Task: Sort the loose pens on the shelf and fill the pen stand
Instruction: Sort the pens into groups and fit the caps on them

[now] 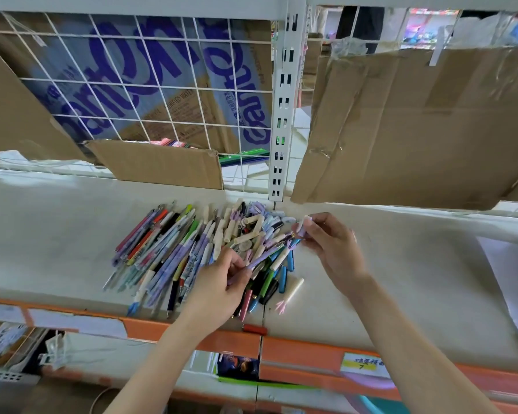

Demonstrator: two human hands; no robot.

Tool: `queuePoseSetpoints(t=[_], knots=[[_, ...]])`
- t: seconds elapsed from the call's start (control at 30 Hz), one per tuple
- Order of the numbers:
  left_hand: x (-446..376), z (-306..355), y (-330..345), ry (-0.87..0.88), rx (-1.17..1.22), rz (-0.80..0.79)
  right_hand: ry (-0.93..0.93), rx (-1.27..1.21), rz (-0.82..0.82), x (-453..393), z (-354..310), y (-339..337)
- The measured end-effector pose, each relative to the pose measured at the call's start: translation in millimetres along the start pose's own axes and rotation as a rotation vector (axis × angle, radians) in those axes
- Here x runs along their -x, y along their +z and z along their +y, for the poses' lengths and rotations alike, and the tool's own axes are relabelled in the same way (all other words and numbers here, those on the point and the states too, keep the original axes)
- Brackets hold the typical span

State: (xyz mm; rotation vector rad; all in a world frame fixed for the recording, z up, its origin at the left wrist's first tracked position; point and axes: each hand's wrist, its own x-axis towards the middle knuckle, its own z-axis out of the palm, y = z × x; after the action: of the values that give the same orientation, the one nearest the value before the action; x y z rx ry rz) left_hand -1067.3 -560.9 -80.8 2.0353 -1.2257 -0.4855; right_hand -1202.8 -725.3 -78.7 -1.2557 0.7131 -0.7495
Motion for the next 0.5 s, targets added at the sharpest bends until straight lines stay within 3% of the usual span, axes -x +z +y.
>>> queuePoseSetpoints(t=[0.1, 0.5], knots=[[0, 1, 1, 0.001, 0.031, 0.007, 0.098, -0.222, -0.014, 7, -6, 5], [0, 6, 4, 0.014, 0.06, 0.03, 0.14, -0.097, -0.031, 14, -4, 16]])
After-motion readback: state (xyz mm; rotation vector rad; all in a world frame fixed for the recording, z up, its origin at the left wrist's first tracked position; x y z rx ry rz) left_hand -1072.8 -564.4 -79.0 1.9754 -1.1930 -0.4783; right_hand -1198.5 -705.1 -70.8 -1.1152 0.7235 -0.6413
